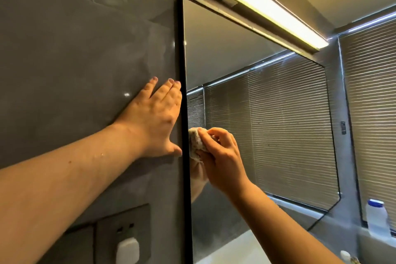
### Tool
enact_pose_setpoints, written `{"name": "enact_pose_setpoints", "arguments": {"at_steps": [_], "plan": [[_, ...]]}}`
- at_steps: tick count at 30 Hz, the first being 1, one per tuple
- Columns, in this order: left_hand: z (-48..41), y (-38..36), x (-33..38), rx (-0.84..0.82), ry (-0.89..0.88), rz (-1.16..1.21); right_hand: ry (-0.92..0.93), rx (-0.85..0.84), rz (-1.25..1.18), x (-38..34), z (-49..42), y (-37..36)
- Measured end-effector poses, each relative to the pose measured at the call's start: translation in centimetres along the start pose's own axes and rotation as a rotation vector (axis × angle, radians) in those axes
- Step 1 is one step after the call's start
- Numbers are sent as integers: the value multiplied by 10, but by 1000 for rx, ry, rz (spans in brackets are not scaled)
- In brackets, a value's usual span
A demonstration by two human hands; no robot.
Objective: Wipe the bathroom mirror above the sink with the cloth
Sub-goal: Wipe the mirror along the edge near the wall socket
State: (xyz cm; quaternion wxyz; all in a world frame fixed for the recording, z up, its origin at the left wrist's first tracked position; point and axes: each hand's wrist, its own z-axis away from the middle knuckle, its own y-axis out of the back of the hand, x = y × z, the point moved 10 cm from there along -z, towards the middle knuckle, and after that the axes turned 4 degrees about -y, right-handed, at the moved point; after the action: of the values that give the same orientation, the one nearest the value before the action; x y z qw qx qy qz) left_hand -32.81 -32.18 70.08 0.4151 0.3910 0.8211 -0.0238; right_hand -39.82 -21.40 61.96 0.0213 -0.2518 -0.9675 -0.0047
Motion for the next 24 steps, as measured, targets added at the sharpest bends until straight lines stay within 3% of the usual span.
{"name": "enact_pose_setpoints", "arguments": {"at_steps": [4, 10, 19, 24], "plan": [[-37, 2, -31, -22, 45, 17, 46, 55, -3, -1, -52, 3], [-40, 2, -34, 89, 36, 90, 84, 68, 2, -1, -104, 1], [-40, 4, -34, 76, 32, 29, 160, -50, 6, -3, -33, 0], [-43, 7, -37, 79, 34, 123, 153, 0, 7, -7, -51, 1]]}}
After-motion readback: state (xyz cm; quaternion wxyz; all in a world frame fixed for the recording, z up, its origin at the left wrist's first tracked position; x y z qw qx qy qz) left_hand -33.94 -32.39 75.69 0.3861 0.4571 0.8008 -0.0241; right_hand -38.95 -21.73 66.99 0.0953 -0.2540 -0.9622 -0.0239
